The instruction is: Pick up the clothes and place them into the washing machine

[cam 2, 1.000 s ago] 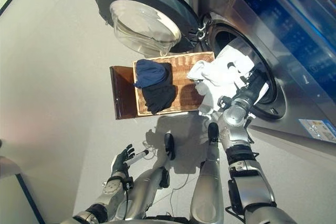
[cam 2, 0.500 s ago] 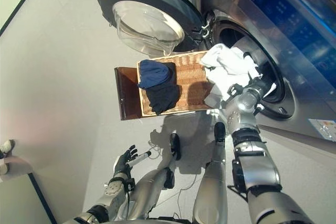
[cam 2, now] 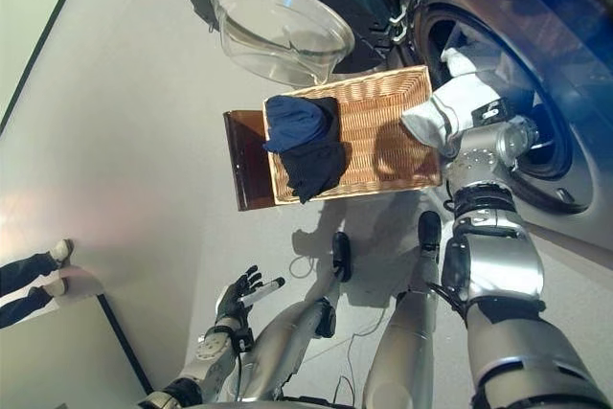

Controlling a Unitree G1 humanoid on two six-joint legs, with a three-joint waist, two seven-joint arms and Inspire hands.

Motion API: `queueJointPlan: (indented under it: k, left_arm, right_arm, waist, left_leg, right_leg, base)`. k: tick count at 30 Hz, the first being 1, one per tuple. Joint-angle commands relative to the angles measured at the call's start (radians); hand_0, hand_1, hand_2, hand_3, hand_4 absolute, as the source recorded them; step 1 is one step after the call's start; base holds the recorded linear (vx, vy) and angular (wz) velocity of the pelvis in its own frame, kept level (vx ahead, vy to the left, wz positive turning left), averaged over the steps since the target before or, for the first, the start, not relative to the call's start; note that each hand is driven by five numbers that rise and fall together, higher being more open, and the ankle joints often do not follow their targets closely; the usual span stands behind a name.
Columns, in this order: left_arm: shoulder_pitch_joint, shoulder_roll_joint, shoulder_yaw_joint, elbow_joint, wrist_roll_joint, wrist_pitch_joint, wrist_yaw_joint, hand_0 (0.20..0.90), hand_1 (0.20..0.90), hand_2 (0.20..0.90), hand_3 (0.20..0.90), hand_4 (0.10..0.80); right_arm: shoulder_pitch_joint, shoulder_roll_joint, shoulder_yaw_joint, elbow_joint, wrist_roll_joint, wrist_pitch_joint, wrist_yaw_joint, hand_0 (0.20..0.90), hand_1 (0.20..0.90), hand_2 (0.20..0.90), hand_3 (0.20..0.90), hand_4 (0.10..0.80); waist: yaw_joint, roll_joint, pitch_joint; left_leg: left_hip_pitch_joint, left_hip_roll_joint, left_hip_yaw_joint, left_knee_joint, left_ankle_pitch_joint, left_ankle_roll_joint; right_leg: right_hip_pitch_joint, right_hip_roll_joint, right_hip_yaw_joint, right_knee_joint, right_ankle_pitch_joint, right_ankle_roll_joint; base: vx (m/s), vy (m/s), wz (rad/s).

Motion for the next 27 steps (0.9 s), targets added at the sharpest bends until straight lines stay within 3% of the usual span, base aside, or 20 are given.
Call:
queueJointPlan:
  k: [1, 15, 24, 27]
  left_arm:
    - [-0.005, 0.051, -0.066, 0.008, -0.036, -0.023, 0.002, 0.9, 0.9, 0.9, 0.9, 0.8]
    - [-0.021, 0.06, -0.087, -0.027, -0.056, -0.041, 0.002, 0.9, 0.9, 0.9, 0.9, 0.8]
    - [-0.022, 0.058, -0.099, -0.016, -0.058, -0.038, 0.003, 0.9, 0.9, 0.9, 0.9, 0.8]
    - [-0.024, 0.063, -0.088, -0.016, -0.058, -0.039, 0.007, 0.9, 0.9, 0.9, 0.9, 0.8]
  right_arm:
    - [-0.222, -0.105, 0.061, -0.032, 0.058, -0.148, 0.075, 0.2, 0.2, 0.2, 0.2, 0.3]
    - [-0.384, -0.292, 0.084, -0.013, 0.148, -0.2, 0.067, 0.2, 0.2, 0.2, 0.2, 0.3]
    - [-0.436, -0.323, 0.115, -0.013, 0.166, -0.215, 0.065, 0.2, 0.2, 0.2, 0.2, 0.3]
    - [-0.436, -0.329, 0.14, 0.01, 0.12, -0.182, 0.053, 0.2, 0.2, 0.2, 0.2, 0.3]
  waist:
    - [0.019, 0.0, -0.034]
    - [0.043, 0.029, -0.057]
    - [0.045, 0.024, -0.067]
    - [0.044, 0.018, -0.066]
  left_leg:
    - [0.034, 0.003, 0.006, -0.007, -0.083, -0.103]
    - [-0.001, -0.018, -0.005, -0.007, -0.082, -0.11]
    - [-0.003, -0.019, -0.009, -0.007, -0.077, -0.111]
    - [0.0, -0.018, -0.007, -0.007, -0.077, -0.111]
  right_leg:
    - [-0.069, -0.045, 0.039, 0.184, -0.168, -0.011]
    - [-0.113, -0.055, 0.06, 0.191, -0.179, -0.008]
    - [-0.116, -0.051, 0.064, 0.193, -0.174, -0.01]
    - [-0.109, -0.05, 0.061, 0.191, -0.173, -0.01]
  base:
    - [0.0, 0.0, 0.0]
    - [0.021, 0.005, 0.0]
    - [0.005, 0.0, 0.05]
    - [0.0, 0.0, 0.0]
